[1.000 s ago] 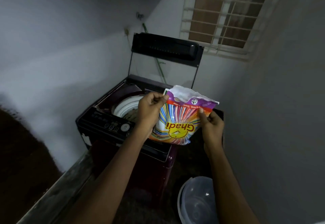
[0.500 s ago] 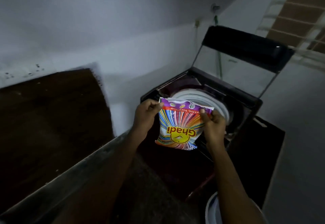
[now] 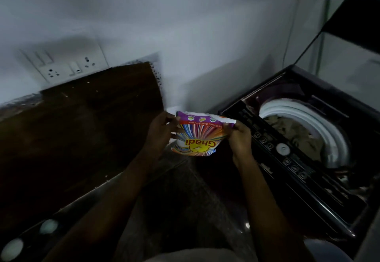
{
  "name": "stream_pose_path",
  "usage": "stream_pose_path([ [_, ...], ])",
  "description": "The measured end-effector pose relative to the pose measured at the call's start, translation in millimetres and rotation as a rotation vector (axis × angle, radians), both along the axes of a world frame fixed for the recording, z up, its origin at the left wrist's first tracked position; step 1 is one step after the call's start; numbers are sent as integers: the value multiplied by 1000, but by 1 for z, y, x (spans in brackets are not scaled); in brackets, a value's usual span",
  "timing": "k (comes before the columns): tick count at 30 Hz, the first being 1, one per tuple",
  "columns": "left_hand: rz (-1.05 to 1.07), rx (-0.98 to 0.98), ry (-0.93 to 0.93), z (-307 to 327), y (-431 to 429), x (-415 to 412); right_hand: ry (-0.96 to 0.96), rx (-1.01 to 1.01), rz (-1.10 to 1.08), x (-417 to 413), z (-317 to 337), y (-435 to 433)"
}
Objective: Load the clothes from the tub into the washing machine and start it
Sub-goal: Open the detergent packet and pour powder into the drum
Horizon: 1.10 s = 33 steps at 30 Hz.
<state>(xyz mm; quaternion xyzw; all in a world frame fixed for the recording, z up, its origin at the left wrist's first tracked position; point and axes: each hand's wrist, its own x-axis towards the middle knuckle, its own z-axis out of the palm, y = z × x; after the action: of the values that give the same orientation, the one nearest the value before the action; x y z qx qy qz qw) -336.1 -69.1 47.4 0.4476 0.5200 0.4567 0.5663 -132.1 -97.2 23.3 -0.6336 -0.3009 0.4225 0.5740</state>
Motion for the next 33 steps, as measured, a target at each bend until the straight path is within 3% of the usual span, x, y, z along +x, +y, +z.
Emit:
stream_pose_path([
  [5, 48, -108, 59, -51, 45, -28, -38, -128, -9, -41, -57, 65],
  [12, 208, -209, 91, -206, 107, -61, -96, -284, -43, -96, -215, 154],
  [16, 279, -172, 113, -308, 145, -71, -147, -268, 32, -110, -307, 205],
  [25, 411, -182, 136, -548, 232, -84, -459, -227, 254, -119, -518, 316],
  [29, 423, -135, 134, -621, 265, -85, -567, -138, 299, -121, -569, 347],
  [33, 454, -114, 104, -662, 287, -90, -630, -216, 330, -128, -611, 378],
])
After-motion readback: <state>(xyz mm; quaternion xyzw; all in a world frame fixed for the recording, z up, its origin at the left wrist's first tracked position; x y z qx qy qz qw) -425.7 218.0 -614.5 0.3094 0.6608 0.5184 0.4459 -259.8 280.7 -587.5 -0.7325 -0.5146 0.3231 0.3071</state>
